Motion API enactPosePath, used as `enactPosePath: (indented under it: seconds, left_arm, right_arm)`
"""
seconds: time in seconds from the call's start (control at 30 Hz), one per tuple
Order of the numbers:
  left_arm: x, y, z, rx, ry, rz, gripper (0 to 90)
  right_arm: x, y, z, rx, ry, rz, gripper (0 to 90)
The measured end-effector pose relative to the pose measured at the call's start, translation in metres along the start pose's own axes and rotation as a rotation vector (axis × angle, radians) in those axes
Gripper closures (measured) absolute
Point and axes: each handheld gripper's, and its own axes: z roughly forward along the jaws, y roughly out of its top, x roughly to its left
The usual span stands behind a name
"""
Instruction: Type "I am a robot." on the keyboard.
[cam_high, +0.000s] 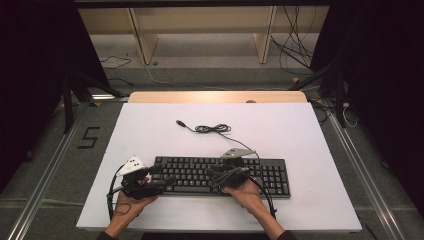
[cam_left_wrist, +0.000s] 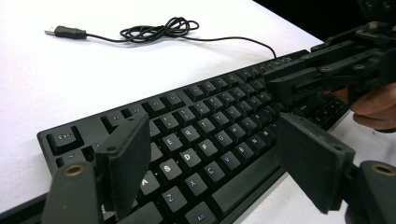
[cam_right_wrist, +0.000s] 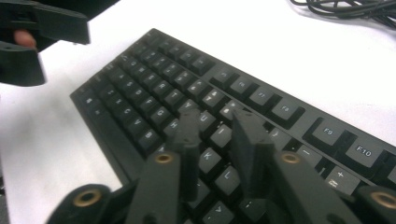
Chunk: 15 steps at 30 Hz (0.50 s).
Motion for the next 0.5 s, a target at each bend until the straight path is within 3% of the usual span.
enactPosePath:
  seconds: [0.3, 0.5]
  left_arm:
    - [-0.001, 0.003, 0.011, 0.041, 0.023, 0.007, 31.8]
    - [0.000, 0.009, 0.023, 0.071, 0.030, -0.004, 42.3]
  right_arm:
    - [0.003, -0.005, -0.014, -0.031, 0.029, -0.017, 57.0]
    - [0.004, -0.009, -0.021, -0.036, 0.038, -0.016, 48.7]
